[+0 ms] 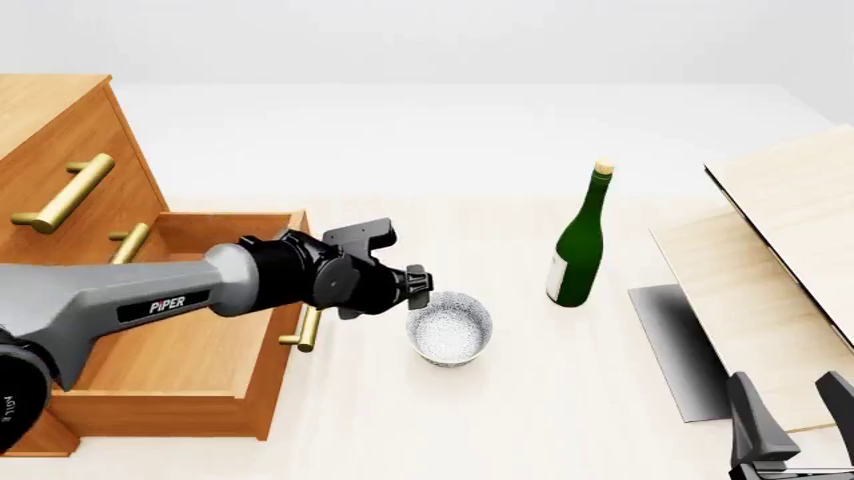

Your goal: Put the bowl in the bottom drawer of the cabinet and close it.

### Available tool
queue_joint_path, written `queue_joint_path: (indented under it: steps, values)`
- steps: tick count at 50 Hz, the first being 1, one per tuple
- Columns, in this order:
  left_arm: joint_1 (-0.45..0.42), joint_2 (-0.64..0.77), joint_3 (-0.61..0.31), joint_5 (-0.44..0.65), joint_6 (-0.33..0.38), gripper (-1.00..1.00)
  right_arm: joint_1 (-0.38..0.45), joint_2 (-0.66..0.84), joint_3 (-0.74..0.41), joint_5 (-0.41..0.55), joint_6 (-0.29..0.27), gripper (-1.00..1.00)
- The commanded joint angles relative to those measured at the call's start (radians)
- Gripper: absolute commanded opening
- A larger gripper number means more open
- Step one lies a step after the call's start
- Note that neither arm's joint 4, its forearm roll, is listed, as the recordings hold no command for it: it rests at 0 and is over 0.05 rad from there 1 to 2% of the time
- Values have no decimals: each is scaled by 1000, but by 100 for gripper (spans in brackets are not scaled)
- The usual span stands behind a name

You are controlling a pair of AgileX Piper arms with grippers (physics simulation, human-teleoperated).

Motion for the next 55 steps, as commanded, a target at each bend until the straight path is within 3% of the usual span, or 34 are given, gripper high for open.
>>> queue_joint_path:
  steps: [1,55]
  values:
    - [8,16,41,-25,-5,100,0,0,0,0,0,100]
    - [-12,75,71,-77,-32,100,0,0,0,0,0,100]
